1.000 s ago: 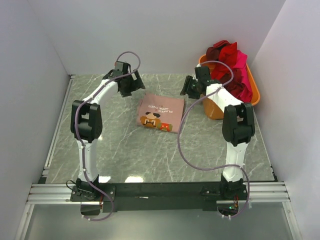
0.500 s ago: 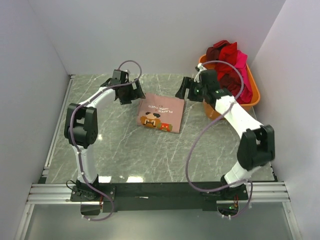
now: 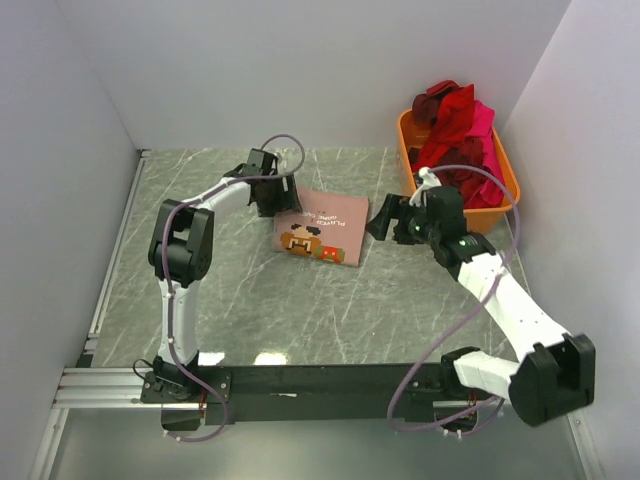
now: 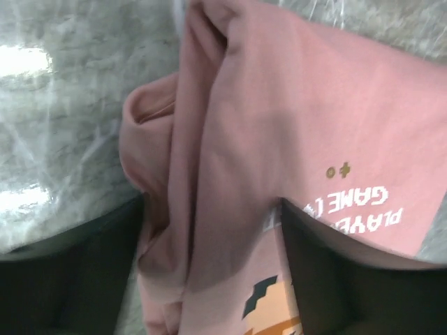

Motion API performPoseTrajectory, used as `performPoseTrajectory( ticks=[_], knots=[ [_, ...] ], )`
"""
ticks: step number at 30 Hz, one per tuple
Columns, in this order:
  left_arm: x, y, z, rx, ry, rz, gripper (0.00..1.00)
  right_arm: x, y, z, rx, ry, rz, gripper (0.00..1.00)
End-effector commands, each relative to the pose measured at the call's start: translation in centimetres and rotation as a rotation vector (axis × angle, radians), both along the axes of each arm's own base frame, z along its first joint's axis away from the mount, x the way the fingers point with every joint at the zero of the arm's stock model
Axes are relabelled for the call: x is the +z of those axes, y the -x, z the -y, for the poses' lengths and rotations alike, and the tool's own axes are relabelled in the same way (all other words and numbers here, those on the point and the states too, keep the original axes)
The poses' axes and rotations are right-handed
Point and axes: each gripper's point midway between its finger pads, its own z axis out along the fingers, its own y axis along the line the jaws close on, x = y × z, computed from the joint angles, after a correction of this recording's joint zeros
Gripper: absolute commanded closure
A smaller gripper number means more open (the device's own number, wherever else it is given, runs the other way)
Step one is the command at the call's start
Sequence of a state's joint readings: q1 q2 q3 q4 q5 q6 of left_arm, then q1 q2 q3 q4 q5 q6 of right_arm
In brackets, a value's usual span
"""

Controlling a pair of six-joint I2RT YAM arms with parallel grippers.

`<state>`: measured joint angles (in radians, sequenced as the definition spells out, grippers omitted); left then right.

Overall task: Fold and stack the t-shirts
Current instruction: Neatly place the folded tshirt to the corner

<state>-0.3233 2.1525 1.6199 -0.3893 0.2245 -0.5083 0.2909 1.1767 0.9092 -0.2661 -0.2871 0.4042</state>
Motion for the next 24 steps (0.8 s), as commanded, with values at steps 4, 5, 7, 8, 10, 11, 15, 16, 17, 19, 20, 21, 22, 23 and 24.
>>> performPoseTrajectory(
  ticks=[4,5,7,8,10,11,15,16,17,19,20,21,22,23,24],
  knots=[
    [-1.9,0.9,-0.4,0.002,-0.063,-0.037,0.64,1.6,1.2,1.5,-0.056,0.006,0.074,0.09],
    [-1.7,1.1,-0.6,0.006,-0.066,-0.037,0.77,1.7,1.3,1.4,-0.053,0.003,0.075,0.09],
    [-1.9,1.6,-1.1,0.015,-0.084,-0.040,0.90,2.2,1.3,1.4,-0.053,-0.001,0.088,0.09],
    [-1.4,1.6,-1.3,0.019,-0.089,-0.026,0.99,2.1,1.3,1.4,-0.052,-0.001,0.088,0.09],
    [-1.3,1.8,-2.0,0.028,-0.122,-0.018,0.99,2.2,1.3,1.5,-0.057,-0.002,0.097,0.09],
    [-0.9,2.0,-2.3,0.032,-0.136,-0.014,0.99,2.1,1.2,1.5,-0.058,0.000,0.095,0.09],
    [-0.6,2.3,-4.6,0.067,-0.236,-0.002,0.99,1.4,1.1,1.8,-0.067,0.022,0.076,0.09],
    [-0.3,2.0,-6.1,0.103,-0.305,0.021,0.99,1.2,1.1,1.9,-0.067,0.029,0.072,0.09],
    [0.0,1.8,-7.2,0.125,-0.338,0.030,0.99,1.1,1.1,2.0,-0.073,0.037,0.071,0.09],
    [0.7,1.6,-9.7,0.166,-0.423,0.050,0.99,1.0,1.1,2.2,-0.075,0.050,0.067,0.09],
    [1.1,1.3,-11.3,0.195,-0.450,0.055,0.99,0.9,1.0,2.4,-0.084,0.063,0.069,0.09],
    [1.5,1.0,-12.3,0.213,-0.471,0.064,0.99,1.0,1.0,2.5,-0.086,0.067,0.073,0.09],
    [2.2,0.6,-13.9,0.242,-0.514,0.082,0.99,1.0,1.1,2.7,-0.090,0.073,0.072,0.09],
    [2.8,0.0,-15.7,0.276,-0.527,0.092,0.99,0.9,1.1,2.8,-0.093,0.083,0.071,0.09],
    [3.2,-0.5,-16.7,0.297,-0.543,0.104,0.99,0.9,1.1,3.1,-0.105,0.092,0.075,0.09]
  ],
)
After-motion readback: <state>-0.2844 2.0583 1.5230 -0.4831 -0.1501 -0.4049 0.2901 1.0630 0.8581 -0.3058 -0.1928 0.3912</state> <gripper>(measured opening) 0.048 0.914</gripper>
